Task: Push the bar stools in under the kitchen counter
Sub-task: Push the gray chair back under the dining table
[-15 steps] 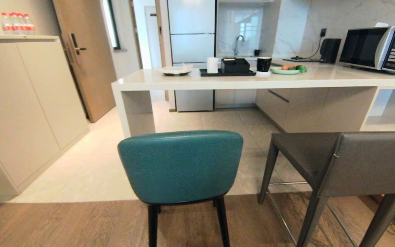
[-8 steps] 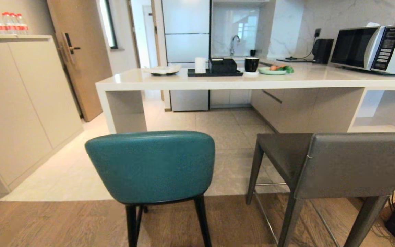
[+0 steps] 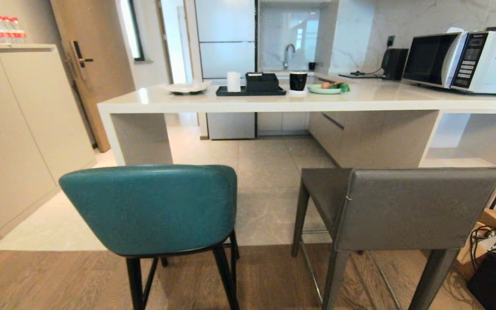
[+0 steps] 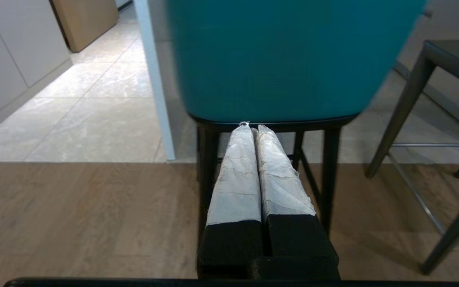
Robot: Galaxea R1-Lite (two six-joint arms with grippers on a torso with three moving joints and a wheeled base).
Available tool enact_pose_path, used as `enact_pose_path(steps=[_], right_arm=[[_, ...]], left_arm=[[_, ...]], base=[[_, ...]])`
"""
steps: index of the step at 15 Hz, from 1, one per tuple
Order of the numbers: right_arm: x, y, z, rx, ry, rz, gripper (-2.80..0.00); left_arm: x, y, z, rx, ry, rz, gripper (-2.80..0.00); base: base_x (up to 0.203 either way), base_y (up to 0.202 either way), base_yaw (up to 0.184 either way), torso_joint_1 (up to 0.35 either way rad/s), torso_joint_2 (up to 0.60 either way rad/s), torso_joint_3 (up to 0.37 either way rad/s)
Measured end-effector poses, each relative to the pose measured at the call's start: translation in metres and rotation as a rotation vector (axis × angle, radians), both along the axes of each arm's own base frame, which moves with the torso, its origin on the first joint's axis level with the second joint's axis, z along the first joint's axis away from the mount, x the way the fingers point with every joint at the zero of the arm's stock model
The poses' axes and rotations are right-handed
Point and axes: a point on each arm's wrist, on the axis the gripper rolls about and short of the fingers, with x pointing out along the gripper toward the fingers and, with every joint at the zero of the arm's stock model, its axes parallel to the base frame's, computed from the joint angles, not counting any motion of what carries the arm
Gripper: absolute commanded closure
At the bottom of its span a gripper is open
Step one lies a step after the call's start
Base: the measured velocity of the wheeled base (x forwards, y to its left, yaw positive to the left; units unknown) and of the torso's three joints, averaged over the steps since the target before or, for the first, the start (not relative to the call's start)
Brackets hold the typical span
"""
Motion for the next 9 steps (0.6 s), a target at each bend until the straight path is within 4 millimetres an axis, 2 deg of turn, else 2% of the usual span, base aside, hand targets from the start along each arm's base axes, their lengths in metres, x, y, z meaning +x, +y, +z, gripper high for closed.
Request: enact_pose_path(steps=[9], right_arm=[[0.0000, -0.0001, 0.0002, 0.011, -0.001, -0.007, 0.00]], left_arm=[[0.0000, 0.0000, 0.0000, -0.001, 0.000, 0.000, 0.00]], base=[[0.000, -0.194, 0.002, 0.002, 0.00, 0.002]])
